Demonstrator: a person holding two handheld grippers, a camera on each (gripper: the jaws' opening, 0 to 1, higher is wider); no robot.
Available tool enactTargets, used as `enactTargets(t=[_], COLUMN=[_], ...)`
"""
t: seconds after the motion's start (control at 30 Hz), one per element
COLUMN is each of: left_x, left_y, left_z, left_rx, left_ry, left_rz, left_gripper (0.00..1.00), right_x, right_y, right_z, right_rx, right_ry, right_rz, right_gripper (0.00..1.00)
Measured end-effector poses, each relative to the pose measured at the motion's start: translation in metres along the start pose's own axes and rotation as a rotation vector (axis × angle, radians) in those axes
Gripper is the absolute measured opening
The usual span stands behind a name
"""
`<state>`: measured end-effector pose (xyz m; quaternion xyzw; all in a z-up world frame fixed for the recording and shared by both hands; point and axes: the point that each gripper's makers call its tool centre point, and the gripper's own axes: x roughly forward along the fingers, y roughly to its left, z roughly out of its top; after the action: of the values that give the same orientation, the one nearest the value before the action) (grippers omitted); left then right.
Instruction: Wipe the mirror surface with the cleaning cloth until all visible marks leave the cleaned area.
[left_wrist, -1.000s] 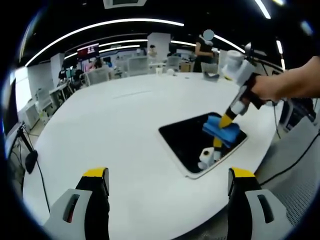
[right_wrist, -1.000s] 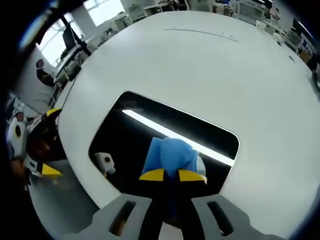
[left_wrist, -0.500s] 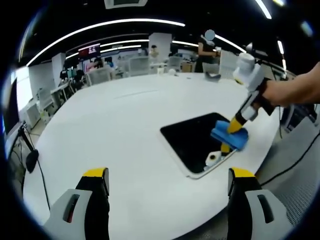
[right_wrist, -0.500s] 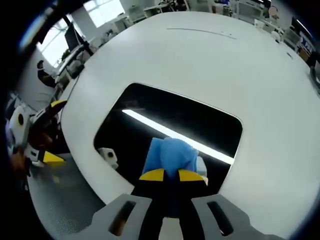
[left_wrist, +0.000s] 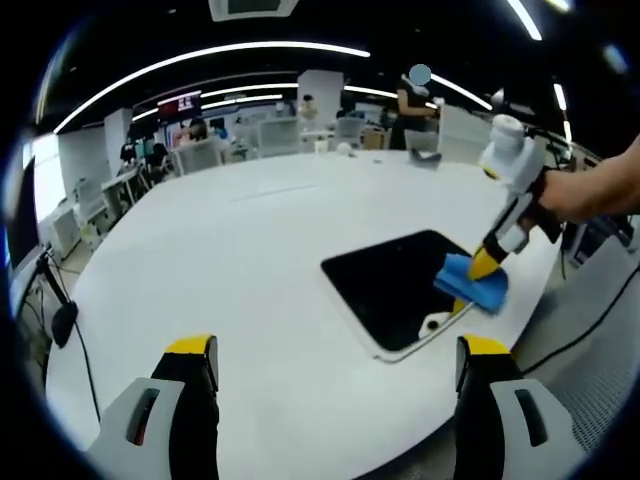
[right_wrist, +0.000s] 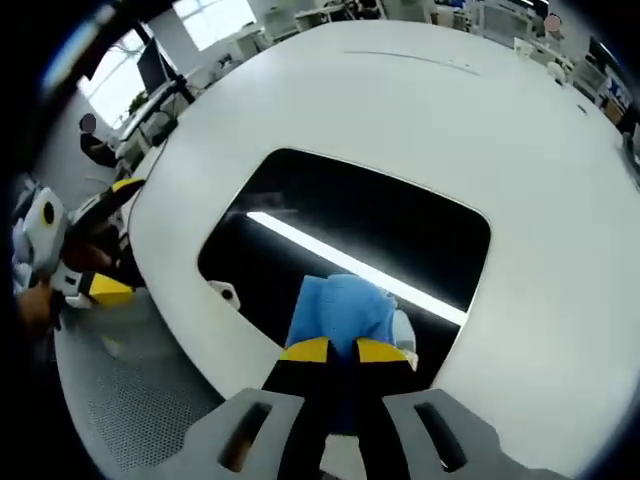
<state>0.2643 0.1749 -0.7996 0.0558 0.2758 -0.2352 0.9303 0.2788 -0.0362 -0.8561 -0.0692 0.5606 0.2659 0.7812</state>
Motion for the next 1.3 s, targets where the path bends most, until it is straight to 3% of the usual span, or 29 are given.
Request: enactTargets(t=[0.43,0.47,0.5,0.57,0.7,0.77,0.87,0.9,0.97,1.0,1.3], left_x=[-0.001,-0.002,-0.001,-0.004,-0.006,-0.005,-0.001,0.0,-0.001,-0.002,-0.002], left_y=[0.003,0.003,-0.001,-0.001,-0.009,-0.009,0.0,0.001,0.0,-0.001,-0.002], left_z=[-0.005,-0.005,0.002,0.01,0.021,0.018,0.002,-0.003,0.006,0.011,0.011], left_rx=[-0.004,-0.028,-0.079,-0.026,-0.03,-0.028,0.074,0.075,0.02,0.047,0.03], left_ry=[0.038,0.046,0.014,0.003,-0.015,-0.004,0.049,0.063,0.025,-0.007,-0.005], left_rz=[0.028,0.027,0.006,0.017,0.005,0.018,0.06,0.055,0.048,0.049,0.034], left_gripper=[0.99,0.99,0.99,1.0,1.0,1.0,0.99,0.99,0.99,0.99,0.99], right_x=[0.0,-0.001,-0.001,-0.001,-0.001,-0.002,-0.003,-0.003,-0.004,-0.005,-0.008], right_y=[0.0,0.0,0.0,0.0,-0.002,-0.003,-0.006,-0.007,-0.01,-0.011,-0.019], right_z=[-0.001,-0.001,-0.001,-0.001,-0.001,-0.001,-0.002,-0.003,-0.004,-0.005,-0.009], right_rx=[-0.004,-0.005,-0.009,-0.012,-0.006,-0.006,0.004,0.006,0.01,0.014,0.03], right_ry=[-0.002,0.0,0.002,0.003,0.0,0.001,0.002,0.002,0.002,0.001,0.003], right_rz=[0.029,0.03,0.031,0.034,0.034,0.033,0.032,0.031,0.028,0.028,0.018], right_gripper=[0.02,0.02,0.02,0.02,0.02,0.02,0.02,0.02,0.02,0.02,0.02])
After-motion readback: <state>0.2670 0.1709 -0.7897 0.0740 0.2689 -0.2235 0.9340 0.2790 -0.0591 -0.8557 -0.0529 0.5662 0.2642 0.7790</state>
